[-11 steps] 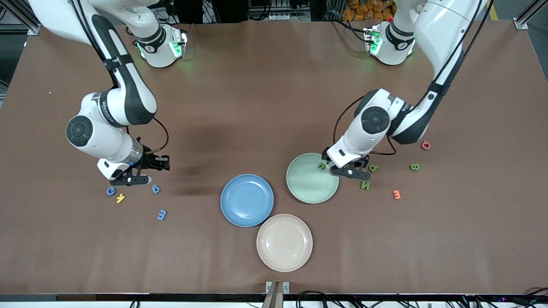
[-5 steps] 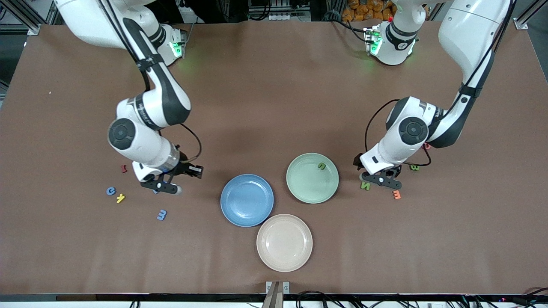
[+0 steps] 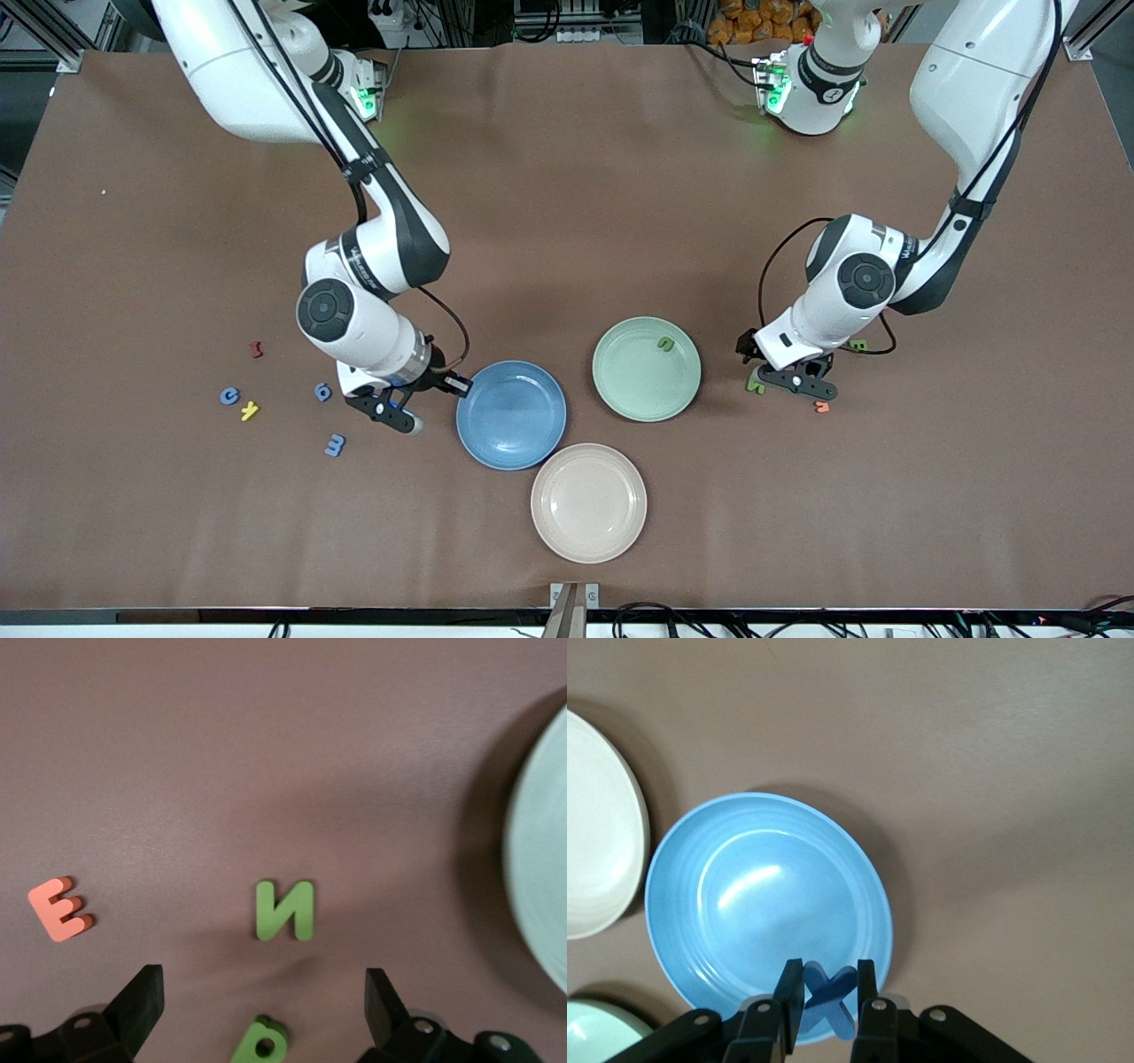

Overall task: Sort letters by color into matching plates
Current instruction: 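Open the right gripper over the blue plate while the left gripper grasps N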

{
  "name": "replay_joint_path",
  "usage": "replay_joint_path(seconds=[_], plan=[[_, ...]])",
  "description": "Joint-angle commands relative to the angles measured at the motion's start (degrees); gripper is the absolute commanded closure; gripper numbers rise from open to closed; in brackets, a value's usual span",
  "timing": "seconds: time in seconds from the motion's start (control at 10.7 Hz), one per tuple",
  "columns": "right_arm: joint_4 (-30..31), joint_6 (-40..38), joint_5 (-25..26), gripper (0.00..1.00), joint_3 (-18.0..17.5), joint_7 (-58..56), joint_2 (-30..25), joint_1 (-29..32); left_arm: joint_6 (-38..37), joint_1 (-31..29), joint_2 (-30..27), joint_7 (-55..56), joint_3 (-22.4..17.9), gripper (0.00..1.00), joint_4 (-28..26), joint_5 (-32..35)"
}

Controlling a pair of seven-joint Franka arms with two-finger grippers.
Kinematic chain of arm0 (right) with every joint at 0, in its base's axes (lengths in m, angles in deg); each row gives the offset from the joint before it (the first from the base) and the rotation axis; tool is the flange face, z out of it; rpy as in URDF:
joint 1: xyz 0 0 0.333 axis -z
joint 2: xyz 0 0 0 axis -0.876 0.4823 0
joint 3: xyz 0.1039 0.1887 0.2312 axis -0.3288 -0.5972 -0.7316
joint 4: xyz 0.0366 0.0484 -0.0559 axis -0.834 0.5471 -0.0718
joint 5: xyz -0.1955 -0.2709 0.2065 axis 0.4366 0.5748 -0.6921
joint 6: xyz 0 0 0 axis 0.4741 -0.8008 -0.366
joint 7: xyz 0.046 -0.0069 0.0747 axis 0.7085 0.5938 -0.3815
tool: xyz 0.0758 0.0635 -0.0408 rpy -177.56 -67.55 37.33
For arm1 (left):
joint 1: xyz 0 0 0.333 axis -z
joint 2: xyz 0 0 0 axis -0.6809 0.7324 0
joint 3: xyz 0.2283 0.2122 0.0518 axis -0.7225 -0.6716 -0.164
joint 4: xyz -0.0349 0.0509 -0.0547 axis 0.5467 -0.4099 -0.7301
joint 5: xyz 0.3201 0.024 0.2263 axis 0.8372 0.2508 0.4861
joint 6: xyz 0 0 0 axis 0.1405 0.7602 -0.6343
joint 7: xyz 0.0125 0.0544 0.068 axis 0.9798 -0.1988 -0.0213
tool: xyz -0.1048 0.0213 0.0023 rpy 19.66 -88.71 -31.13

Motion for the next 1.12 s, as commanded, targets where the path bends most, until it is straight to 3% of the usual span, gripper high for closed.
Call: replay_joint_path(seconds=[0.0,0.19,0.28,0.37,0.75,1.03], plan=[[-5.1,5.2,0.7,0.91,0.2,6.4,5.3,-1.7,2.3,0.3,1.5,-0.4,-1.3,0.00,0.2,2.7],[-6.5,7.2,0.9,0.78,0.2,11.2,6.9,-2.9,2.9,0.4,2.1,-0.2,-1.9,0.02,0.8,2.6],[-6.5,7.2,0.9,0.44,0.2,11.6,6.9,-3.1,3.1,0.6,2.7,0.2,-1.9,0.02,1.6,2.6],[-6.5,7.1,1.3,0.00,0.2,11.9,6.9,-3.2,3.3,1.2,3.3,0.6,-1.9,0.07,1.8,2.5],[-5.7,1.7,4.4,0.00,0.7,0.4,5.5,-0.9,3.3,4.3,5.8,6.8,-3.7,0.18,3.6,2.5],[-0.9,-4.2,4.3,0.00,2.1,-21.0,1.3,3.4,3.3,4.5,7.1,7.1,-4.3,0.24,4.7,2.5]])
